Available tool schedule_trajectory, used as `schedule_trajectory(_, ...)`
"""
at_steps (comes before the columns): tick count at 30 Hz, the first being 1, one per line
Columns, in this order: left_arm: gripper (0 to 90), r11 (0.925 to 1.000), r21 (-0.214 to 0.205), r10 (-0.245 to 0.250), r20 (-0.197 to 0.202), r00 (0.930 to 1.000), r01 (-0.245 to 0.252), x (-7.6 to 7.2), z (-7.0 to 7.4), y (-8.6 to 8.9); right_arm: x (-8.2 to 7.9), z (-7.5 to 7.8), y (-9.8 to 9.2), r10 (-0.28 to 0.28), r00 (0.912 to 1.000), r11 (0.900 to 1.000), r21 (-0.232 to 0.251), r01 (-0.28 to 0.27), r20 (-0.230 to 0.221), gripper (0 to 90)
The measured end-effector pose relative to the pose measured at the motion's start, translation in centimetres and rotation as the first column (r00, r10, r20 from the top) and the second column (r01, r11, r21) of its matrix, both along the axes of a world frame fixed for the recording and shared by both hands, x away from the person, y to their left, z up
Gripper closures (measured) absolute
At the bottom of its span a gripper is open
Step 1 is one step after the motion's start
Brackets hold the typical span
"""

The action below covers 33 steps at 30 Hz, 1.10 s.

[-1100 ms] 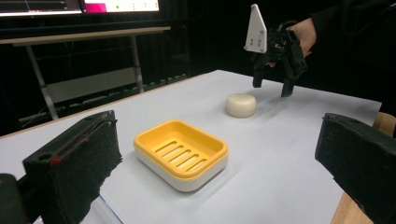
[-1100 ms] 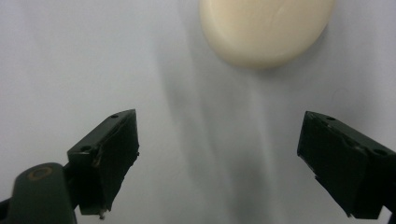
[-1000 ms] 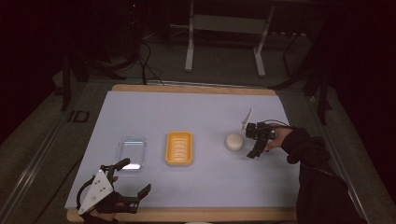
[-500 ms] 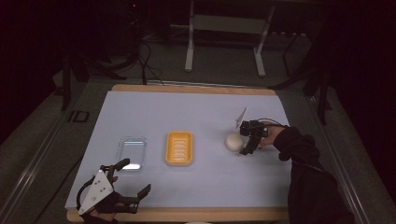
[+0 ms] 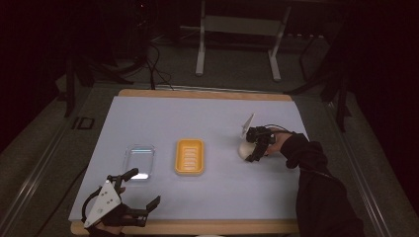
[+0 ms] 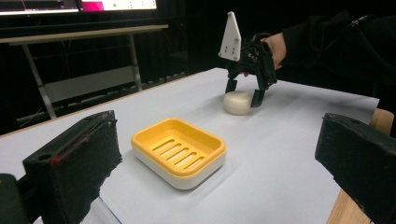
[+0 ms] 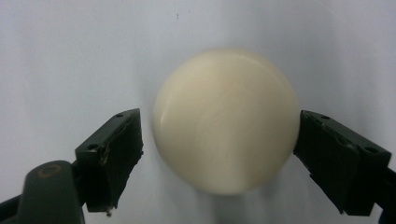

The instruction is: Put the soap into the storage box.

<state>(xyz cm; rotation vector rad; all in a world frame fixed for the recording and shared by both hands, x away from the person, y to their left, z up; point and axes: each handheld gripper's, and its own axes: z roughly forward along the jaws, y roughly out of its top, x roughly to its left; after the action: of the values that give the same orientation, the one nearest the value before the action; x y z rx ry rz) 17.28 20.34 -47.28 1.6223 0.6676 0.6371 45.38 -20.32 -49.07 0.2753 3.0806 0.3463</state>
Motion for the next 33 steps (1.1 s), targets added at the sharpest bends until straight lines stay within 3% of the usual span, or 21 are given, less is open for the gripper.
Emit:
schedule_trajectory(7, 0.1, 0.9999, 0.010, 0.000, -0.002, 1.0000, 0.000, 0.0, 0.0, 0.0, 0.4, -0.8, 0.2, -0.008, 0.9998, 0.9998, 0.016, 0.008, -0.020, 18.0)
schedule_trajectory(13, 0.1, 0.9999, 0.012, 0.001, -0.001, 1.0000, -0.001, 0.0, 0.0, 0.0, 0.4, -1.2, 0.3, -0.004, 0.9997, 1.0000, 0.002, 0.004, -0.023, 22.2)
schedule_trajectory(23, 0.1, 0.9999, 0.014, 0.001, 0.000, 1.0000, -0.001, 0.0, 0.0, 0.0, 0.4, -1.0, 0.8, -0.042, 0.9990, 0.9976, -0.056, 0.041, -0.017, 24.5)
schedule_trajectory(33, 0.1, 0.9999, 0.013, -0.001, 0.001, 1.0000, 0.001, -0.1, 0.0, 0.0, -0.3, 1.3, 1.0, -0.058, 0.9964, 0.9980, -0.027, 0.056, -0.062, 24.6)
